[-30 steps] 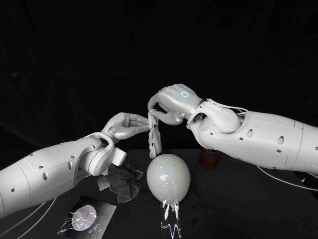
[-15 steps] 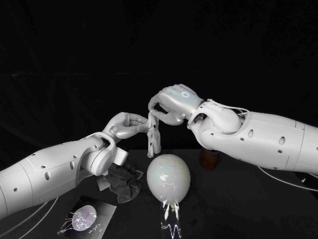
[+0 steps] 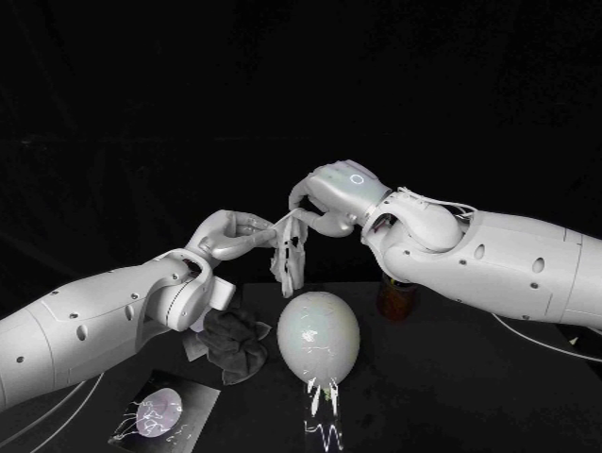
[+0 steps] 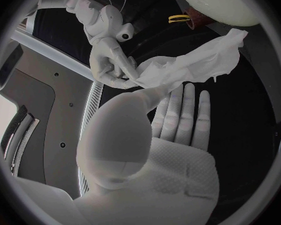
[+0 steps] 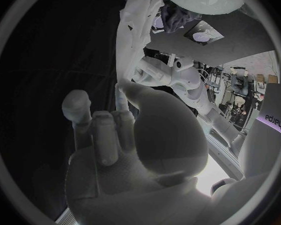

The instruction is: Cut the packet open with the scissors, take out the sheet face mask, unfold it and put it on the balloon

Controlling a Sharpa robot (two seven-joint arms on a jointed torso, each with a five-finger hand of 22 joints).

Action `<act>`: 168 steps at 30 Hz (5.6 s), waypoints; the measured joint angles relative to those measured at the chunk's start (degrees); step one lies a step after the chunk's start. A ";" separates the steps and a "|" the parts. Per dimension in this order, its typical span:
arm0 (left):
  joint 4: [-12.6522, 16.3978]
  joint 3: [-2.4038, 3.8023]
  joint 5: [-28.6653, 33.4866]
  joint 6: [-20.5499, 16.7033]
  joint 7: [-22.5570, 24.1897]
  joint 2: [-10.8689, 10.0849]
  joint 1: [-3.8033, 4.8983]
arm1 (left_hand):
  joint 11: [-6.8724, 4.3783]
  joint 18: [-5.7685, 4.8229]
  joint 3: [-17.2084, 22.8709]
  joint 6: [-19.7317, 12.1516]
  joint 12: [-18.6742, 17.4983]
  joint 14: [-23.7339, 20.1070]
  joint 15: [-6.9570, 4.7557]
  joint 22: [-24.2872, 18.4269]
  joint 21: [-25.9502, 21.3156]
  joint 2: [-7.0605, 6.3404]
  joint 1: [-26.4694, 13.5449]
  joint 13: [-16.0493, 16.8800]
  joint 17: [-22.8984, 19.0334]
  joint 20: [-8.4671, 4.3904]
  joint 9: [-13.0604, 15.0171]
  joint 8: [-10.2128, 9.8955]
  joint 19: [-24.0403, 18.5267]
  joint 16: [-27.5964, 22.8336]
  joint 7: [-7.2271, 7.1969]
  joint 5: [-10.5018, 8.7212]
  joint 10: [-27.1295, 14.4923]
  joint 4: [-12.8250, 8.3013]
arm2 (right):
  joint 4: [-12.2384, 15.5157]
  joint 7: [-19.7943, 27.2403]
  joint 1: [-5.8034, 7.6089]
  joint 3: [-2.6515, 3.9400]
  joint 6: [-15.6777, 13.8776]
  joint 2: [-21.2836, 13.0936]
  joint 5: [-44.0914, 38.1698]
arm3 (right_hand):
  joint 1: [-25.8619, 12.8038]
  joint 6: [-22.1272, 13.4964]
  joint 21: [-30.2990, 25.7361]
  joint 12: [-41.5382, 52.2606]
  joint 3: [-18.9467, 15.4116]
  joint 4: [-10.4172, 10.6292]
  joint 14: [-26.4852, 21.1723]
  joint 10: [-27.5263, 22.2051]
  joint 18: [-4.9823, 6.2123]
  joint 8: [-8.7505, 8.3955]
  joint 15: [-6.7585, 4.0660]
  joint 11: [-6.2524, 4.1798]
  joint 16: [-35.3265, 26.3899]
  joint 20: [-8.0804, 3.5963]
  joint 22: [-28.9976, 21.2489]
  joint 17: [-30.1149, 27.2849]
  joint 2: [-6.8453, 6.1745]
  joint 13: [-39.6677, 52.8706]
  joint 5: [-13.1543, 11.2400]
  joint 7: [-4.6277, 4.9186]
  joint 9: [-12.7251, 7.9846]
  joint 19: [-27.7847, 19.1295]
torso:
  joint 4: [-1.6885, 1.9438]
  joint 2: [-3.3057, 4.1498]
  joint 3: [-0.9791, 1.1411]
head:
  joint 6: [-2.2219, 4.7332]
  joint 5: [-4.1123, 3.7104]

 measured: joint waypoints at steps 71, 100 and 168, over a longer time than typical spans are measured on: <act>-1.15 -0.21 -11.53 2.06 -9.53 2.78 10.54 | -0.21 0.84 0.67 -0.70 -0.56 1.52 -0.30 1.89 3.55 -0.11 -0.08 0.02 0.96 -0.71 0.32 1.80 2.55 -0.50 -0.29 0.22 2.25 -0.40 | -5.51 4.07 -5.45 -1.75 -0.85 -1.20 49.71 | -0.98 -2.24 -5.37 -3.96 -0.60 2.68 0.10 0.00 0.51 -0.19 -0.09 0.00 -0.18 -0.23 -3.27 0.00 -0.97 0.00 0.00 0.78 0.45 -4.35 | -0.03 -0.08 0.14 | 0.10 0.43; 0.96 -0.08 -11.49 1.44 -10.21 3.00 12.94 | -0.20 0.78 0.67 -0.46 -0.56 1.66 -0.43 2.32 4.40 -0.43 -0.40 0.02 1.08 -0.92 0.32 2.12 2.75 -0.50 -0.34 0.22 2.66 -0.41 | -6.31 6.80 -9.05 -2.00 -0.56 0.76 60.53 | -2.78 -7.17 -14.10 -11.28 -6.73 6.08 0.10 0.06 1.91 -4.29 2.33 2.67 -2.68 0.91 -7.87 0.05 -3.87 -0.01 0.06 3.55 -1.80 -12.24 | 0.07 0.03 -0.01 | -0.27 0.75; 1.52 -0.09 -11.28 1.43 -11.52 3.44 13.28 | -0.40 0.34 0.66 -0.47 -0.77 2.04 -0.41 2.73 4.93 -0.42 -0.07 0.02 1.24 -0.92 0.32 2.37 2.75 -0.50 -0.49 0.22 2.85 -0.41 | -4.72 11.36 -11.02 -1.95 -11.16 2.07 65.86 | 9.86 0.39 -10.14 -3.02 -15.04 8.08 -0.10 -0.38 2.51 0.18 0.02 -0.03 -0.54 0.34 -3.57 0.05 0.36 0.22 0.01 -0.57 -0.81 -6.65 | 0.05 0.02 0.00 | -0.61 1.12</act>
